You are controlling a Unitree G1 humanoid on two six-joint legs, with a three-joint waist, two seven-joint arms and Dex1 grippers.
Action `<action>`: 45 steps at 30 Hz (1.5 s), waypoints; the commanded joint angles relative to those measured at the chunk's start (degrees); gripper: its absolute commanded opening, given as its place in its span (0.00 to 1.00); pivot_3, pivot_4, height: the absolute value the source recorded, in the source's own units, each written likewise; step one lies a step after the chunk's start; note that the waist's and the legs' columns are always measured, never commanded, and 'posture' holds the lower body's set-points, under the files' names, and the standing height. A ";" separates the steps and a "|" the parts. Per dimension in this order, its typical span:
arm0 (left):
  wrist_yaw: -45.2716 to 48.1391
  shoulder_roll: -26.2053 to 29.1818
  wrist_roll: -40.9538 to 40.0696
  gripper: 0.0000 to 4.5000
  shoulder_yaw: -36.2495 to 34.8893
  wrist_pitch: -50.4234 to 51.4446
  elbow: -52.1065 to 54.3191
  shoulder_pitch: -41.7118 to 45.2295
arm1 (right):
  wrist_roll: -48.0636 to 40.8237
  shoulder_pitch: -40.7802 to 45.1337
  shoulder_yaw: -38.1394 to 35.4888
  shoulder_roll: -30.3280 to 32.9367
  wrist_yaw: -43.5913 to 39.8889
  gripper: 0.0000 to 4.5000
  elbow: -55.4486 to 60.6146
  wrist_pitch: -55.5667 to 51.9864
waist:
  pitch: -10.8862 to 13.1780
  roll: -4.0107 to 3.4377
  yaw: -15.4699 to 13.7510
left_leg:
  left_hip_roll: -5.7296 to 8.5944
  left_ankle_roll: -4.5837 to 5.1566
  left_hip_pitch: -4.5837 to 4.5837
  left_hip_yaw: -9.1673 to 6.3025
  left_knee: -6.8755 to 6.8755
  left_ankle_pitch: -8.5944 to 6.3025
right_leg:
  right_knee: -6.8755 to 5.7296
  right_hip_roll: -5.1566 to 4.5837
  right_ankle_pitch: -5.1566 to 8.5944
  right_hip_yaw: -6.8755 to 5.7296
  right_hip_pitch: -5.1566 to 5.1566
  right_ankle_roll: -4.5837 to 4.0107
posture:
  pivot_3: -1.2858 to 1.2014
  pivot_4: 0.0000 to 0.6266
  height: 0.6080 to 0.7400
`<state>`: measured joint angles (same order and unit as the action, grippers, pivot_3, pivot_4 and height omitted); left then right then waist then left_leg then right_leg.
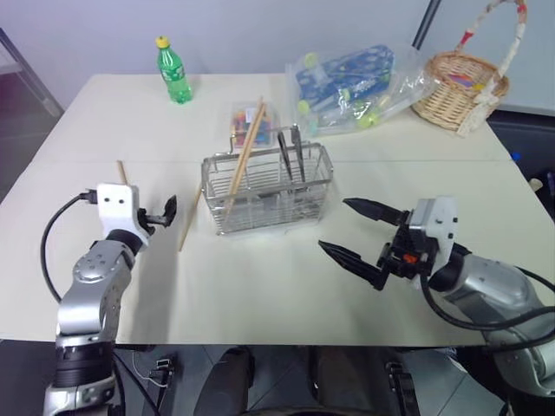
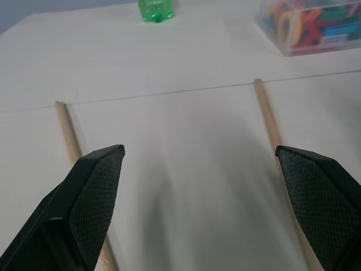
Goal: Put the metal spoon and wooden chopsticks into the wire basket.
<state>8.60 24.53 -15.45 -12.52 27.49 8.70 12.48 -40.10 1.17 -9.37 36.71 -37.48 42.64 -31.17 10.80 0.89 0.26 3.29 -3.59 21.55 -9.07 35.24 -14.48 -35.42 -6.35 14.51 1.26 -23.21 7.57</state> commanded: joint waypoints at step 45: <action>-9.54 -9.31 13.78 1.00 8.67 26.54 -5.32 12.27 | -1.01 2.84 0.14 0.38 4.23 0.99 2.68 -0.25 | -0.09 0.02 0.45 | 0.01 -0.01 -0.12 0.01 0.11 0.01 | -0.13 0.03 -0.09 0.01 0.09 0.15 | 0.52 0.24 1.00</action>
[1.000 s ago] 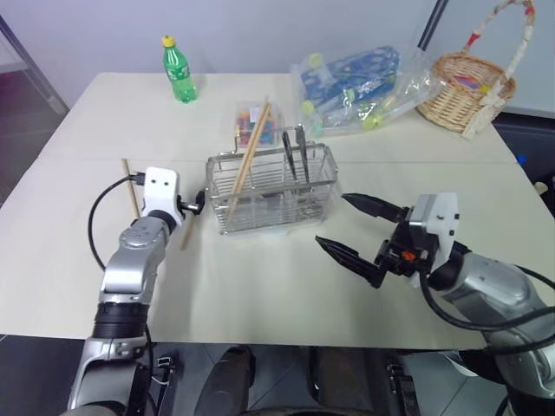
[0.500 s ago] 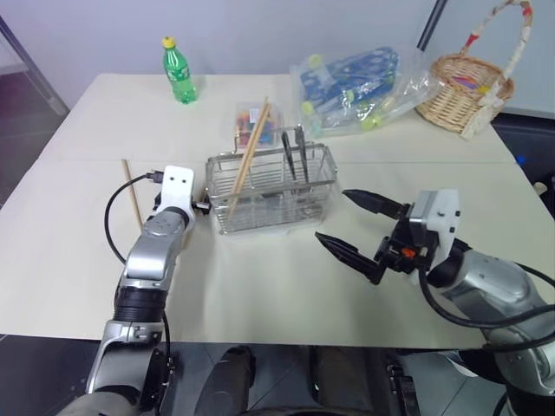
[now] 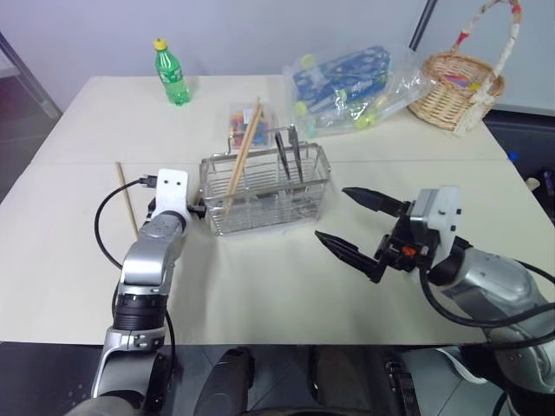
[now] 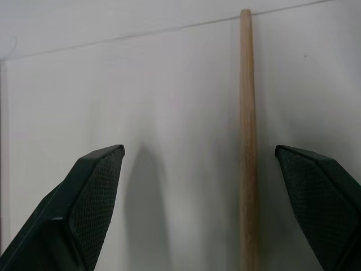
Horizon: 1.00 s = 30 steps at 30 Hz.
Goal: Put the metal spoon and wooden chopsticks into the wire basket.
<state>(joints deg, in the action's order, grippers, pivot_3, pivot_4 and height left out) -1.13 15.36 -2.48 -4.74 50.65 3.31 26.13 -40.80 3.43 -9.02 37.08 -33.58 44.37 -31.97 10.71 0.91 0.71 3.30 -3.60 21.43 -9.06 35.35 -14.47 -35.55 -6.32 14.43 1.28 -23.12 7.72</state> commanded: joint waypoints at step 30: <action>-1.80 0.19 1.73 0.02 -4.33 -0.62 -1.76 -0.11 | -5.65 -0.80 -4.06 3.63 -0.97 1.00 1.91 -1.62 | -0.05 -0.01 0.21 | -0.02 0.00 -0.04 0.01 0.07 0.00 | -0.13 0.03 0.00 0.01 -0.01 -0.01 | 0.52 0.24 1.00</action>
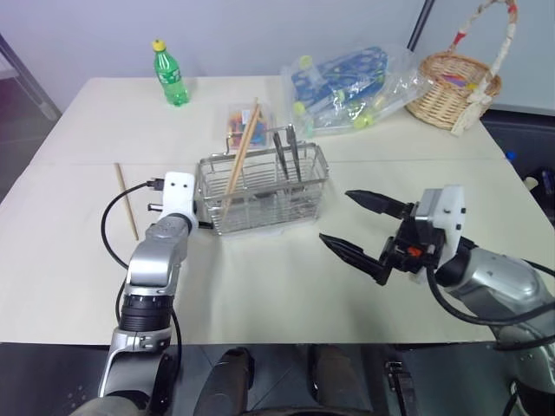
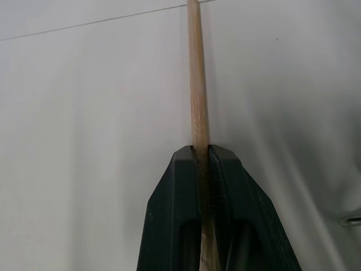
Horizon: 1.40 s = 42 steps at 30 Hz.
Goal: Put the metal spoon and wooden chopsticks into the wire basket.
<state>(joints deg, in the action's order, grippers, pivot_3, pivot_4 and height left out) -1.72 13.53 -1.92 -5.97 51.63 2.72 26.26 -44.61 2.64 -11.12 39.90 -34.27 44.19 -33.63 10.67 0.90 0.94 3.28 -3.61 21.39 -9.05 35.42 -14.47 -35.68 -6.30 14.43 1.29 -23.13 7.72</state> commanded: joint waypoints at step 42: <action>42.00 6.41 -43.84 0.02 -11.18 -20.80 -5.22 21.12 | -4.66 1.68 -0.13 -0.99 8.69 1.00 4.76 1.22 | 0.10 0.19 0.01 | 0.05 0.04 0.18 -0.04 0.51 -0.03 | -0.35 0.00 0.00 0.00 -0.05 0.00 | 0.52 0.24 1.00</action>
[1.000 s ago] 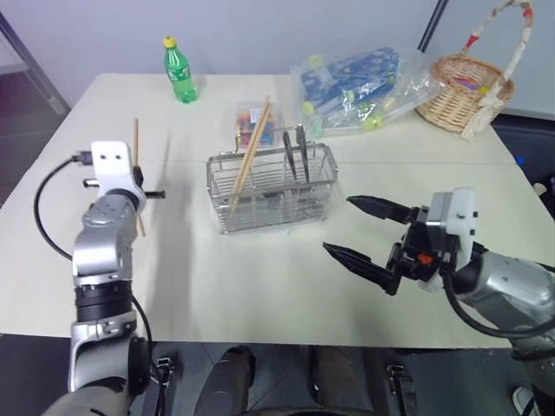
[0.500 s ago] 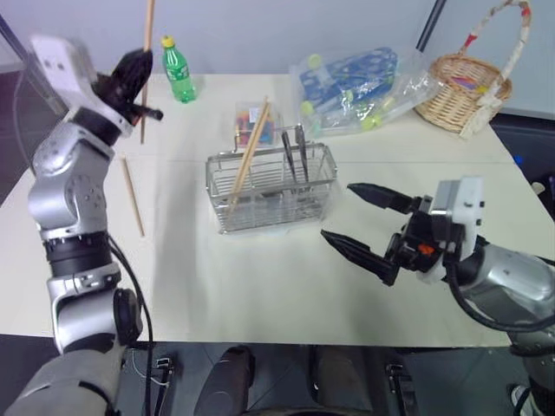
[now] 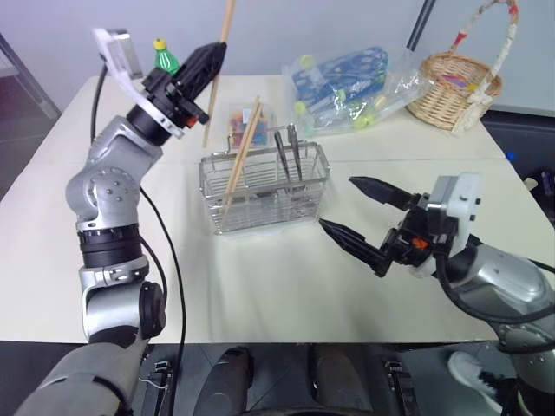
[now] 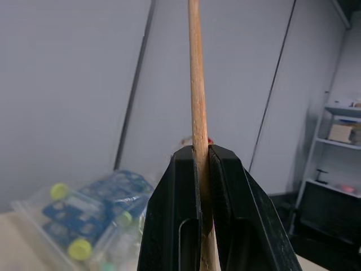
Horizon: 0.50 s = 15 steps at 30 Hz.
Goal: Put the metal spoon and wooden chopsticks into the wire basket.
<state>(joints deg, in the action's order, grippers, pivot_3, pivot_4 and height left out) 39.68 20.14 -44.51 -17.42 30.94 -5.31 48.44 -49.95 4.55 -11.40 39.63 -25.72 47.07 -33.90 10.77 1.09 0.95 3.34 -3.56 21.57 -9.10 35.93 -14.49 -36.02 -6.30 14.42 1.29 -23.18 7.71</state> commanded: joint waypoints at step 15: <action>0.58 -2.93 0.54 0.02 3.27 -2.65 7.68 -10.29 | 3.40 0.93 1.96 -2.33 -0.51 1.00 0.22 2.31 | 0.01 0.01 -0.27 | 0.01 0.00 0.03 0.00 0.02 0.00 | 0.02 -0.01 0.00 0.02 0.01 -0.01 | 0.52 0.24 1.00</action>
<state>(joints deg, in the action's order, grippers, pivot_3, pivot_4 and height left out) 40.12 17.22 -44.23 -14.37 30.16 -0.77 37.85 -46.67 4.65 -9.24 37.59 -25.86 46.81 -32.84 10.77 1.10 0.68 3.34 -3.56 21.60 -9.10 35.94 -14.49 -36.00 -6.30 14.42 1.31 -23.18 7.70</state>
